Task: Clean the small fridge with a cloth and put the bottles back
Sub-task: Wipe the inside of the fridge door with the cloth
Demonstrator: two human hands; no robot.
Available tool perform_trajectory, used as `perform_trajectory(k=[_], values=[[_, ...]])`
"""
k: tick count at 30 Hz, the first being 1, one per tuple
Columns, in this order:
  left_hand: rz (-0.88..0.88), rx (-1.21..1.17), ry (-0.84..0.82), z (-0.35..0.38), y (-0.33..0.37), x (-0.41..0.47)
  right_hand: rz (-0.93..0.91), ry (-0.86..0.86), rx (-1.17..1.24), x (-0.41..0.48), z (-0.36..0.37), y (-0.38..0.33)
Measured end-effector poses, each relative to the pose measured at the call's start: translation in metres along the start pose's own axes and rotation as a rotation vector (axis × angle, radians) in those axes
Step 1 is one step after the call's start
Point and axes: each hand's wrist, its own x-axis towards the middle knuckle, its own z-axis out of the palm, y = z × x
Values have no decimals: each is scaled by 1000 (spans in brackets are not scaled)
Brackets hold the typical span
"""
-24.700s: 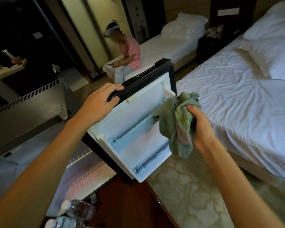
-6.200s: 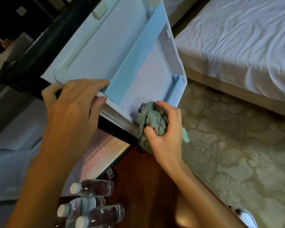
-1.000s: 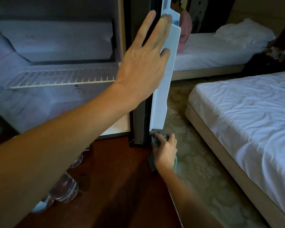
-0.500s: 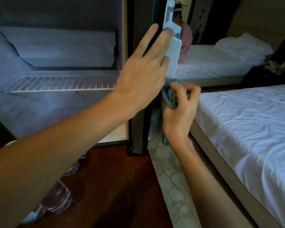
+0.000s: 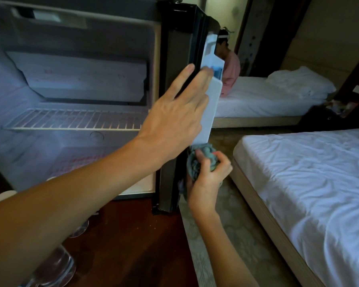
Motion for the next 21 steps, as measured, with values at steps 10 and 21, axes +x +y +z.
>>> perform_trajectory(k=[10,21], values=[[22,32,-56,-2,-2,1,253,-189,-128,-67,15,31],[28,-21,-63,-1,-1,0,-204,113,54,80,-36,-40]])
